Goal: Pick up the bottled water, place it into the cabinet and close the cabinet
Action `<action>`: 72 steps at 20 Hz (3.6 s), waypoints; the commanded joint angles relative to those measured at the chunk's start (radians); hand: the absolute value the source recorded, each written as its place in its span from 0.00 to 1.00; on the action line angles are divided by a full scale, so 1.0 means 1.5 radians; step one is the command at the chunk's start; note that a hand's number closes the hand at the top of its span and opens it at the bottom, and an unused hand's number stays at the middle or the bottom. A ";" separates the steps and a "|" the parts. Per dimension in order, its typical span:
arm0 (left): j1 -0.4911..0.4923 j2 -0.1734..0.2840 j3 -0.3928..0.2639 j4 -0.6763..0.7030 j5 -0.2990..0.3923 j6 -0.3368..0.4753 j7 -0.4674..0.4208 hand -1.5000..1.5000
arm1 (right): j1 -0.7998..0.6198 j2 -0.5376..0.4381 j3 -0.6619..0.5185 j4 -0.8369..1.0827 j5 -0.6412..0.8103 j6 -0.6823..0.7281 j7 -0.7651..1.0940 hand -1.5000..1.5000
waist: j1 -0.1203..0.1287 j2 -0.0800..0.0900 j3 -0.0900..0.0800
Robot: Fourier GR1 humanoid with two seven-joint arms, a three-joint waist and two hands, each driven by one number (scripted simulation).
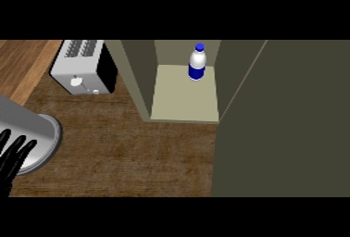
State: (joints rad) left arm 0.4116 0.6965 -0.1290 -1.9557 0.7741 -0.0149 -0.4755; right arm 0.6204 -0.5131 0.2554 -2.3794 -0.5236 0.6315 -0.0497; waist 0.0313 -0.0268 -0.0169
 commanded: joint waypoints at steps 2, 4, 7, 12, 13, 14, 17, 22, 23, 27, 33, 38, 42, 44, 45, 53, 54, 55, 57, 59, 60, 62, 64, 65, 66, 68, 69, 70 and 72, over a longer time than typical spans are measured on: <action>0.024 0.024 0.043 0.000 0.033 -0.028 0.001 0.00 | -0.069 -0.018 0.039 -0.160 0.114 -0.044 0.087 1.00 | 0.011 -0.001 -0.002; 0.040 0.030 0.050 0.000 0.046 -0.041 0.004 0.00 | -0.094 -0.021 0.065 -0.159 0.115 -0.055 0.109 1.00 | 0.009 -0.004 -0.003; 0.050 0.036 0.063 0.016 0.052 -0.054 0.001 0.00 | -0.136 -0.002 0.113 -0.144 0.119 -0.091 0.142 1.00 | 0.001 -0.002 -0.004; 0.081 0.057 0.091 0.012 0.065 -0.096 -0.008 0.00 | -0.220 0.043 0.181 -0.096 0.126 -0.160 0.197 1.00 | 0.026 -0.002 -0.004; 0.075 0.062 0.106 0.015 0.071 -0.097 -0.010 0.00 | -0.239 0.046 0.192 -0.099 0.128 -0.169 0.211 1.00 | 0.022 -0.002 -0.004; 0.094 0.059 0.097 0.020 0.068 -0.112 -0.014 0.00 | -0.243 0.062 0.207 -0.088 0.127 -0.190 0.219 1.00 | 0.024 -0.004 -0.004; 0.096 0.064 0.112 0.026 0.079 -0.122 -0.014 0.00 | -0.304 0.090 0.237 -0.071 0.133 -0.223 0.257 1.00 | 0.026 0.000 -0.004; 0.105 0.076 0.138 0.023 0.099 -0.149 -0.017 0.00 | -0.393 0.153 0.284 -0.031 0.141 -0.277 0.318 1.00 | 0.032 0.001 -0.003; 0.107 0.076 0.143 0.038 0.095 -0.165 -0.028 0.00 | -0.415 0.173 0.295 -0.026 0.141 -0.285 0.327 1.00 | 0.033 0.003 -0.003; 0.113 0.093 0.169 0.037 0.113 -0.182 -0.024 0.00 | -0.472 0.247 0.314 0.027 0.161 -0.318 0.357 1.00 | 0.042 0.009 0.000; 0.136 0.098 0.188 0.045 0.125 -0.224 -0.033 0.00 | -0.495 0.305 0.329 0.063 0.153 -0.327 0.403 1.00 | 0.063 0.014 0.000; 0.130 0.104 0.206 0.058 0.125 -0.243 -0.041 0.00 | -0.542 0.310 0.330 0.112 0.071 -0.280 0.469 1.00 | 0.079 0.026 0.001; 0.134 0.117 0.229 0.063 0.145 -0.256 -0.031 0.00 | -0.612 0.331 0.319 0.150 -0.003 -0.233 0.492 1.00 | 0.073 0.027 0.005; 0.137 0.120 0.240 0.088 0.148 -0.283 -0.038 0.00 | -0.640 0.335 0.304 0.173 -0.025 -0.225 0.489 1.00 | 0.067 0.026 0.004; 0.154 0.114 0.245 0.085 0.155 -0.286 -0.040 0.00 | -0.659 0.334 0.273 0.180 -0.046 -0.223 0.515 1.00 | 0.068 0.024 0.005; 0.203 0.107 0.285 0.117 0.156 -0.349 -0.051 0.00 | -0.809 0.340 0.157 0.358 -0.173 -0.345 0.525 1.00 | 0.045 0.021 0.008; 0.208 0.100 0.297 0.103 0.171 -0.343 -0.052 0.00 | -0.847 0.340 0.135 0.397 -0.194 -0.344 0.531 1.00 | 0.039 0.021 0.010; 0.208 0.090 0.293 0.111 0.157 -0.344 -0.054 0.00 | -0.874 0.341 0.141 0.425 -0.208 -0.367 0.519 1.00 | 0.030 0.021 0.010; 0.244 0.098 0.340 0.098 0.186 -0.362 -0.048 0.00 | -0.907 0.341 0.100 0.496 -0.213 -0.346 0.502 1.00 | 0.028 0.020 0.011; 0.256 0.063 0.328 0.102 0.153 -0.372 -0.052 0.00 | -0.947 0.341 0.064 0.535 -0.238 -0.345 0.506 1.00 | 0.014 0.019 0.011; 0.247 0.070 0.332 0.110 0.173 -0.370 -0.032 0.00 | -0.939 0.342 0.048 0.557 -0.227 -0.320 0.496 1.00 | 0.005 0.020 0.011; 0.244 0.069 0.348 0.117 0.169 -0.382 -0.033 0.00 | -0.999 0.342 0.014 0.630 -0.235 -0.324 0.471 1.00 | 0.008 0.021 0.011; 0.260 0.042 0.371 0.135 0.151 -0.433 -0.059 0.00 | -0.997 0.337 -0.008 0.690 -0.211 -0.269 0.455 1.00 | 0.008 0.020 0.011; 0.260 0.029 0.358 0.091 0.147 -0.372 -0.029 0.00 | -0.966 0.308 -0.027 0.658 -0.218 -0.257 0.454 1.00 | -0.003 0.019 0.012; 0.255 0.033 0.368 0.151 0.152 -0.439 -0.042 0.00 | -0.977 0.341 -0.014 0.714 -0.182 -0.261 0.408 1.00 | 0.001 0.020 0.011; 0.228 0.030 0.360 0.109 0.158 -0.386 -0.007 0.00 | -1.000 0.323 -0.048 0.759 -0.182 -0.216 0.387 1.00 | -0.004 0.022 0.011; 0.257 0.002 0.367 0.125 0.121 -0.436 -0.033 0.00 | -0.999 0.320 -0.049 0.764 -0.160 -0.208 0.364 1.00 | 0.000 0.020 0.011; 0.230 0.007 0.360 0.105 0.129 -0.390 -0.012 0.00 | -1.044 0.318 -0.069 0.800 -0.151 -0.202 0.348 1.00 | -0.001 0.022 0.011; 0.200 -0.018 0.332 0.096 0.108 -0.360 0.006 0.00 | -1.056 0.341 -0.047 0.791 -0.115 -0.219 0.329 1.00 | -0.009 0.020 0.011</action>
State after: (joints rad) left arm 0.7600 0.7185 0.4030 -1.7844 0.9780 -0.5863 -0.4823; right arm -0.8908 -0.0160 0.2112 -1.2634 -0.7602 0.2914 0.5146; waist 0.0290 0.0033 0.0006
